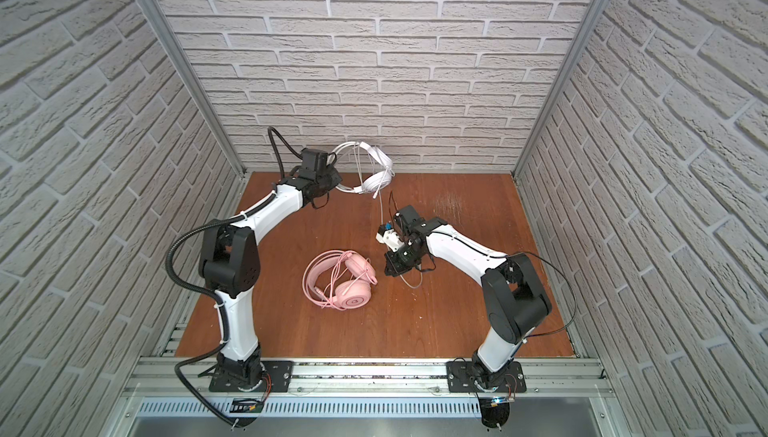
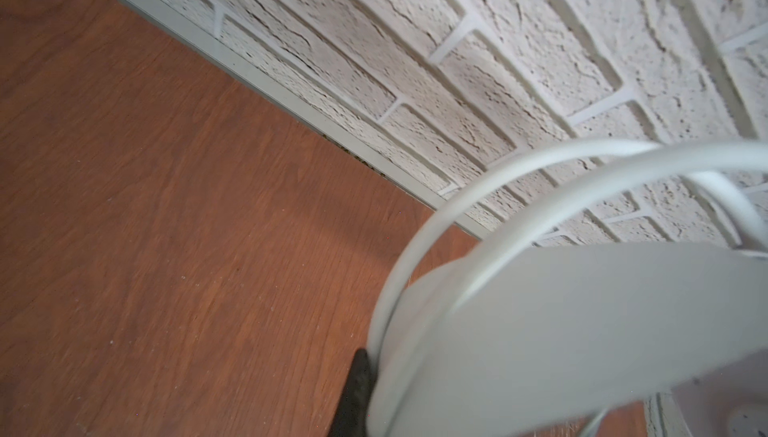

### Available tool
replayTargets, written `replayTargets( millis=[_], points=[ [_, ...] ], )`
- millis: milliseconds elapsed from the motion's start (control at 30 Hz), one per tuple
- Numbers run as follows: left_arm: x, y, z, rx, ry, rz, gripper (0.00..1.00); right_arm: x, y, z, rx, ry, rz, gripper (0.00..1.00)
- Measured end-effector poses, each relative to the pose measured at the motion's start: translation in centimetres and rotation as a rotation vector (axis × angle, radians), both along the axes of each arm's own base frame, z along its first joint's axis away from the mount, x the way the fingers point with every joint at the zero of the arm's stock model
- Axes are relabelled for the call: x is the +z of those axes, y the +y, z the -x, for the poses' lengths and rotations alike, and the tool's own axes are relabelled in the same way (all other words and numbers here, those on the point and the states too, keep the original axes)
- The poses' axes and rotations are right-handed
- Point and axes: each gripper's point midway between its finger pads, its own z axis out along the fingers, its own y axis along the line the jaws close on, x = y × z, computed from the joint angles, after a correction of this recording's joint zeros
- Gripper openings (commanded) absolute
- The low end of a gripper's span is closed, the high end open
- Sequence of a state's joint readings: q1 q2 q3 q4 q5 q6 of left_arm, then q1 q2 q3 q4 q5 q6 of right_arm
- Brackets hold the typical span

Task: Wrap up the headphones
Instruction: 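Carry the grey cable with the right gripper up toward the white headset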

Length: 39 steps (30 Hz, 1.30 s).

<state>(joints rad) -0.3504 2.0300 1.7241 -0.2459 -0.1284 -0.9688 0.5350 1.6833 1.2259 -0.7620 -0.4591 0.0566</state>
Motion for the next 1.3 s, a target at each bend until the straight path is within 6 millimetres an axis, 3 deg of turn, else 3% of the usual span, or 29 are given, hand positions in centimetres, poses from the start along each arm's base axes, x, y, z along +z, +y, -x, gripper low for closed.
replayTargets(
  millis=[267, 600, 967, 1300],
  points=[
    [-1.4, -0.7, 0.1, 0.0, 0.076, -0.085, 0.0, 3.9, 2.2, 0.2, 0.131, -0.073, -0.008, 0.05],
    [-3.8, -2.6, 0.9, -0.063, 0.178, -0.21, 0.0, 7.9, 2.6, -0.5, 0.237, -0.146, 0.001, 0.05],
    [-4.6, -2.6, 1.6, -0.105, 0.223, -0.304, 0.0, 11.6, 2.5, -3.4, 0.284, -0.278, 0.064, 0.05],
    [-4.7, -3.0, 1.9, -0.158, 0.223, -0.357, 0.0, 13.6, 1.3, -5.8, 0.264, -0.363, 0.101, 0.05]
  ],
)
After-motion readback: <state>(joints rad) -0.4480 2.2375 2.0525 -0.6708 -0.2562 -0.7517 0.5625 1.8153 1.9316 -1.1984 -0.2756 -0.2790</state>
